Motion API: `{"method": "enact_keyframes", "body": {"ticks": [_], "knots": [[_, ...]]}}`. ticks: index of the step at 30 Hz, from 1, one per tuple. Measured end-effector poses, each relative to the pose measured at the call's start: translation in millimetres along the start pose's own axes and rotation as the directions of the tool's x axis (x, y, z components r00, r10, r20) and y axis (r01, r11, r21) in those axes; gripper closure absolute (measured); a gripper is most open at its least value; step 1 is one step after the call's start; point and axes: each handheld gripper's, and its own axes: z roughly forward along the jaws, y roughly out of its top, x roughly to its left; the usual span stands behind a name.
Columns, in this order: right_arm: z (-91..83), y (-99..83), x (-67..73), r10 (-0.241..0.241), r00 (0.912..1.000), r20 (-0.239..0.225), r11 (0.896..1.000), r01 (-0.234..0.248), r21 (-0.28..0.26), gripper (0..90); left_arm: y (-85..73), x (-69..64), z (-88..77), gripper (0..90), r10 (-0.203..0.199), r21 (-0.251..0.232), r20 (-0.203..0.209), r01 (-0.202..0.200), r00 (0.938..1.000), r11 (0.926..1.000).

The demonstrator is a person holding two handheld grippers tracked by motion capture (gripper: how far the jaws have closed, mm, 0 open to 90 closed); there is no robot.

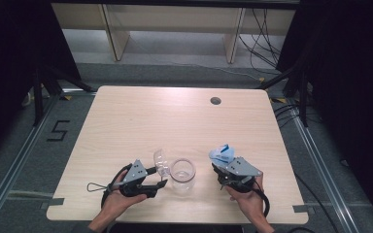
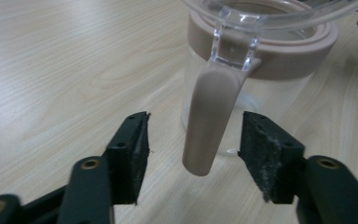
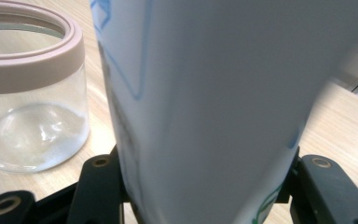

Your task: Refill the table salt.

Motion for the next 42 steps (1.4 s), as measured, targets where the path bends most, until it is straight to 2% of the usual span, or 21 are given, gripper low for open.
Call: {"method": "enact_keyframes", "body": {"ticks": [1,3,4,7,8,11,12,13,16,18,19,21,22,24,30,31,32,36,37,39,42], "knots": [[0.1,0.4,0.8,0.005,1.0,0.003,1.0,-0.005,0.005,47.2,0.2,0.1,0.0,45.5,0.01,0.001,-0.002,-0.01,1.0,1.0],[1.6,0.9,0.5,-0.016,0.9998,0.012,1.0,0.016,0.004,47.2,0.5,0.0,-1.0,49.8,0.03,0.003,-0.001,-0.03,0.9995,0.9995],[2.2,1.4,-0.8,-0.044,0.9989,0.017,0.999,0.044,0.0,47.3,0.8,-0.1,-1.2,50.9,0.036,-0.001,0.0,-0.036,0.9993,0.9993],[4.6,2.0,-1.3,-0.056,0.9983,0.019,0.998,0.056,0.009,47.3,1.6,0.7,-0.4,53.6,0.05,-0.009,0.007,-0.049,0.9987,0.9987],[5.8,1.9,-1.3,-0.055,0.9982,0.022,0.998,0.055,0.007,47.2,1.1,-0.6,0.2,53.5,0.033,-0.009,0.004,-0.033,0.9994,0.9994],[7.9,3.3,-1.6,-0.078,0.9966,0.028,0.997,0.078,0.019,47.3,2.3,1.0,3.3,55.9,0.049,-0.012,0.005,-0.049,0.9988,0.9987],[8.4,3.8,-1.7,-0.08,0.9963,0.031,0.997,0.08,0.019,47.3,2.1,-0.4,5.5,56.4,0.027,-0.016,0.006,-0.027,0.9996,0.9995],[8.9,4.5,-2.1,-0.088,0.9954,0.038,0.996,0.088,0.018,47.3,2.5,0.3,6.3,56.7,0.049,-0.006,0.01,-0.048,0.9988,0.9988],[10.7,5.9,-2.3,-0.124,0.9911,0.047,0.992,0.124,0.018,47.3,2.9,-0.2,5.9,59.7,0.071,-0.001,0.015,-0.071,0.9974,0.9975],[11.4,6.8,-2.2,-0.135,0.9897,0.048,0.991,0.133,0.024,47.4,2.7,0.4,5.0,61.2,0.065,-0.006,0.002,-0.065,0.9979,0.9978],[12.0,7.2,-2.1,-0.137,0.9892,0.052,0.99,0.136,0.024,47.4,2.9,1.9,4.6,62.3,0.075,-0.003,0.007,-0.075,0.9972,0.9972],[13.4,7.7,-1.2,-0.143,0.988,0.058,0.99,0.142,0.025,47.4,2.3,0.8,5.0,63.7,0.055,-0.011,0.006,-0.055,0.9985,0.9984],[13.2,8.5,-1.2,-0.156,0.9858,0.062,0.988,0.154,0.029,47.4,2.3,1.7,4.5,65.3,0.07,-0.004,0.008,-0.07,0.9975,0.9975],[13.5,9.2,0.3,-0.153,0.9862,0.062,0.988,0.152,0.031,47.4,2.0,0.3,5.0,66.9,0.062,-0.009,0.012,-0.062,0.998,0.9981],[14.9,12.4,2.8,-0.225,0.9706,0.085,0.974,0.224,0.03,47.5,2.0,1.4,5.0,70.9,0.07,-0.015,0.026,-0.069,0.9972,0.9975],[14.9,12.4,4.3,-0.214,0.9736,0.081,0.977,0.212,0.033,47.5,2.2,1.7,5.0,71.5,0.079,-0.013,0.033,-0.079,0.9963,0.9968],[15.4,13.1,3.7,-0.242,0.9666,0.085,0.97,0.24,0.032,47.5,2.2,1.6,5.0,72.3,0.081,-0.012,0.033,-0.081,0.9961,0.9966],[15.3,13.5,6.5,-0.249,0.9643,0.091,0.968,0.246,0.041,47.5,2.1,2.0,5.0,72.6,0.081,-0.014,0.036,-0.081,0.996,0.9966],[15.4,13.8,6.3,-0.268,0.9587,0.095,0.963,0.265,0.043,47.5,2.1,1.8,4.9,72.7,0.082,-0.014,0.034,-0.082,0.996,0.9965],[15.6,14.0,7.8,-0.264,0.9602,0.092,0.964,0.261,0.043,47.7,2.0,1.8,4.9,72.9,0.084,-0.014,0.034,-0.084,0.9959,0.9964],[15.4,14.3,9.1,-0.293,0.951,0.098,0.956,0.289,0.052,47.6,1.9,1.5,4.7,73.0,0.085,-0.014,0.032,-0.084,0.9959,0.9963]]}}
